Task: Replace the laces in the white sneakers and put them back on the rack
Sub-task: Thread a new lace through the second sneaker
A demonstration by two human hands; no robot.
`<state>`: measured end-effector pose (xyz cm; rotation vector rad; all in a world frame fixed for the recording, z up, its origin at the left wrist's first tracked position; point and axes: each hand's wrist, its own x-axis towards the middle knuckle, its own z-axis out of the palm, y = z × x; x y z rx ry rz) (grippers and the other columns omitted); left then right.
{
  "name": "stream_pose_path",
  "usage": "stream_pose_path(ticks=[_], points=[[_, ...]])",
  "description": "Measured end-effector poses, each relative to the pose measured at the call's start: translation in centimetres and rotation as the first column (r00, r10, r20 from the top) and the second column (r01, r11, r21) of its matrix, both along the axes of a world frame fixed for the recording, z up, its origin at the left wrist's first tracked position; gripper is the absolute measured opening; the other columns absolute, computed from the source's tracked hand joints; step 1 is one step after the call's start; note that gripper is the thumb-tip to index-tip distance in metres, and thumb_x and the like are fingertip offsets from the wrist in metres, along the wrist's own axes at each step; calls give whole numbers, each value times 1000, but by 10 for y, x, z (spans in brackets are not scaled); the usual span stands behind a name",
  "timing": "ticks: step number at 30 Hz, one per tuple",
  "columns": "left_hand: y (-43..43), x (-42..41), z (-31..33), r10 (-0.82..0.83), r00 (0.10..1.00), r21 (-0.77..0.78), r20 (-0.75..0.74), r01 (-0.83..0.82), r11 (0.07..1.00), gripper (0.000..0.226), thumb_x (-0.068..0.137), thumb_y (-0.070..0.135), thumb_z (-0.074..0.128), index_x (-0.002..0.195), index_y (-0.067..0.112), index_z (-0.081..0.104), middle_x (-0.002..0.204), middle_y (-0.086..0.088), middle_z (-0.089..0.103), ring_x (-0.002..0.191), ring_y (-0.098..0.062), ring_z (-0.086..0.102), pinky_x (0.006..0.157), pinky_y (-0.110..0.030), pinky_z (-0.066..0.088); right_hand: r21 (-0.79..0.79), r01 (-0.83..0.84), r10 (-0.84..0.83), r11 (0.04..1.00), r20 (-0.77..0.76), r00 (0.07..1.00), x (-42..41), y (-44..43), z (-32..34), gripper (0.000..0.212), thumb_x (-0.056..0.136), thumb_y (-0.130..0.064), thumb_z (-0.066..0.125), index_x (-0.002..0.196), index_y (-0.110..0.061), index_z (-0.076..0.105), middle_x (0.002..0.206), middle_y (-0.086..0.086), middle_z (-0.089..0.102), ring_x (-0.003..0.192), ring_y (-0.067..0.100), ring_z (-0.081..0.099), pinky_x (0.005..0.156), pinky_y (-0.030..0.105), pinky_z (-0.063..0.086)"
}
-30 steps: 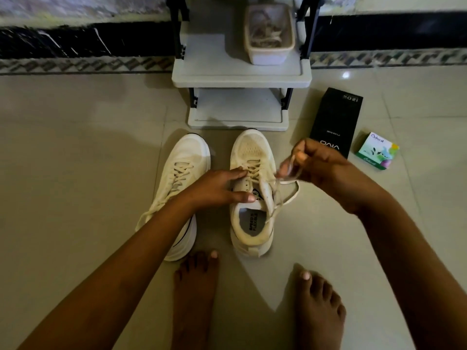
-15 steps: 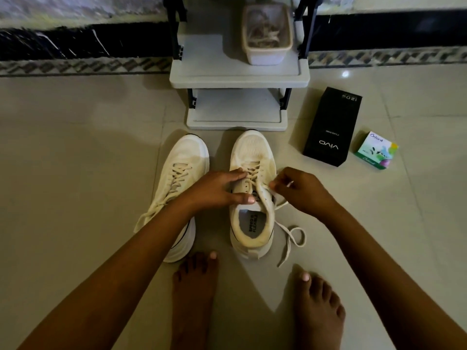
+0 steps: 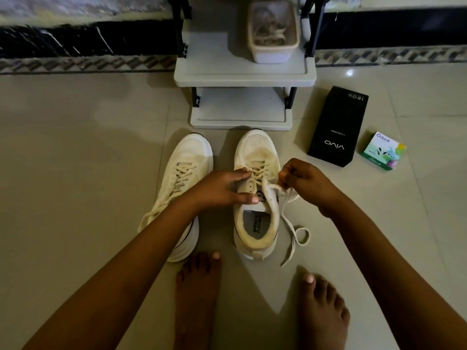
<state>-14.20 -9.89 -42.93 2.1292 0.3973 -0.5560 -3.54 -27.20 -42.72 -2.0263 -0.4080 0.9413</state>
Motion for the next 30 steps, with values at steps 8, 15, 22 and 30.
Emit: stream_pose_path(ticks=[8, 15, 22, 30], points=[[-5, 5, 17, 102, 982, -70, 158, -92, 993, 54, 83, 31, 69, 133, 22, 52, 133, 6, 54, 125, -9, 47, 90, -9, 35, 415, 409, -168, 812, -505, 847, 14, 2, 43, 16, 97, -17, 41, 102, -15, 57, 82, 0, 60, 73, 11, 57, 68, 23, 50], [-34, 18, 32, 159, 954, -273, 252, -87, 958, 28, 91, 29, 59, 112, 11, 62, 109, -3, 67, 103, -15, 62, 96, -41, 49, 561, 579, -21, 592, -708, 706, -1, 19, 56, 42, 90, -33, 45, 120, -5, 55, 118, 15, 60, 103, 23, 61, 89, 30, 51], [-20, 6, 44, 190, 965, -368, 182, -112, 923, 25, 100, 17, 39, 102, 4, 60, 83, 6, 65, 81, -1, 62, 77, -14, 49, 411, 647, -296, 642, -645, 704, 10, 10, 49, 28, 95, -28, 46, 108, -9, 62, 94, 1, 62, 72, 9, 54, 61, 18, 49], [26, -4, 39, 98, 988, 44, 118, -104, 994, 18, 95, 16, 50, 91, 23, 66, 73, 9, 64, 69, -3, 55, 69, -22, 42, 125, 553, -546, 824, -84, 833, 9, 9, 25, 17, 95, -21, 53, 106, -13, 62, 85, -11, 54, 77, 4, 49, 72, 18, 41]])
